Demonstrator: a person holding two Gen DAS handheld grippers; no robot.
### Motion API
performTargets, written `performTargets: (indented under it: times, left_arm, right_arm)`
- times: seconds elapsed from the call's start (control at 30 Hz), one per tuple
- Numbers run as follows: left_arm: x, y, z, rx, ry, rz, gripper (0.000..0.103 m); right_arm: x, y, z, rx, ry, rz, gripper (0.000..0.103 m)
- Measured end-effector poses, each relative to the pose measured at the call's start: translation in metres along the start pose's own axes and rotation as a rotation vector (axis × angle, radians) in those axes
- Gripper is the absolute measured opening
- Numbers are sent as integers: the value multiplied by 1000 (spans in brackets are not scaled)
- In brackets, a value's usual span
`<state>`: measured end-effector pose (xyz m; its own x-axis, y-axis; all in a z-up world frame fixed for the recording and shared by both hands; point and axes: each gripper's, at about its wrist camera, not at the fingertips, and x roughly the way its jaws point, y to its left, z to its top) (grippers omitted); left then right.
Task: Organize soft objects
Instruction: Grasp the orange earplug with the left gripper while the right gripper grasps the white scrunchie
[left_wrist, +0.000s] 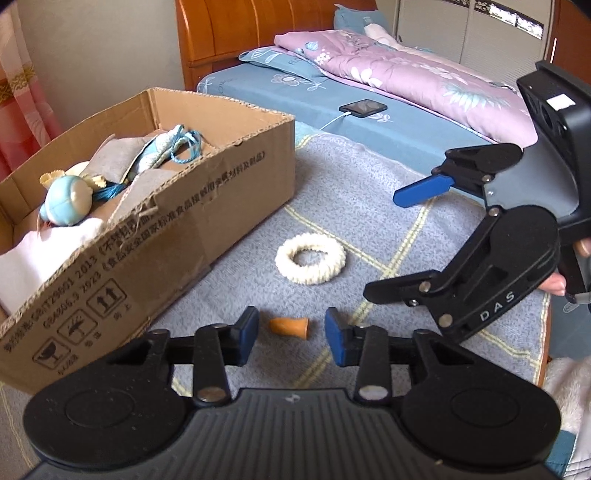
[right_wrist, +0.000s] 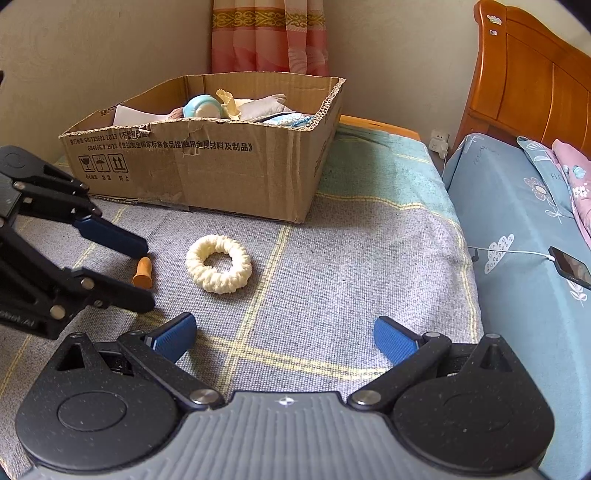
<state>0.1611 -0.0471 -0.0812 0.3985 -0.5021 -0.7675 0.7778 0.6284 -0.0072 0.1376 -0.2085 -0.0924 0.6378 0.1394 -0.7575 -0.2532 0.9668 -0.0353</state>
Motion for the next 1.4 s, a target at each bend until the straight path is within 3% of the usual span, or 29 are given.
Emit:
performTargets:
  times: [0.13, 0.27, 0.43, 0.6, 0.73, 0.97, 1.13, 1.2, 1.33, 1.4]
  left_arm:
    - [-1, -1, 0, 11, 0, -8, 22]
    - [-5, -2, -5, -19, -7, 20, 20]
    - [-17, 5, -12, -133, -27, 102, 20]
    - [-29, 14, -22, -266, -32, 181, 20]
    - [-31, 20, -30, -339, -32, 202, 20]
    - [-31, 17, -36, -331, -28, 213, 22]
    - [-33, 13, -38, -290, -23, 195, 23]
    - [-34, 12, -38, -274, -18, 188, 26]
    - [-33, 9, -38, -243, -8, 171, 52]
    - [-33, 6, -39, -216, -1, 177, 53]
  right_arm:
    - [0, -1, 0, 0, 0, 1, 103]
    - [0, -1, -1, -2, -1, 2, 103]
    - [-1, 2, 1, -19, -2, 4, 103]
    - [-1, 13, 10, -80, -31, 76, 102]
    - [10, 24, 20, -137, -37, 110, 90]
    - [20, 29, 32, -161, -50, 150, 72]
    - [22, 30, 36, -180, -46, 152, 71]
    - [20, 27, 34, -177, -45, 156, 71]
    - [20, 26, 35, -170, -44, 157, 71]
    - [20, 26, 35, -170, -43, 157, 71]
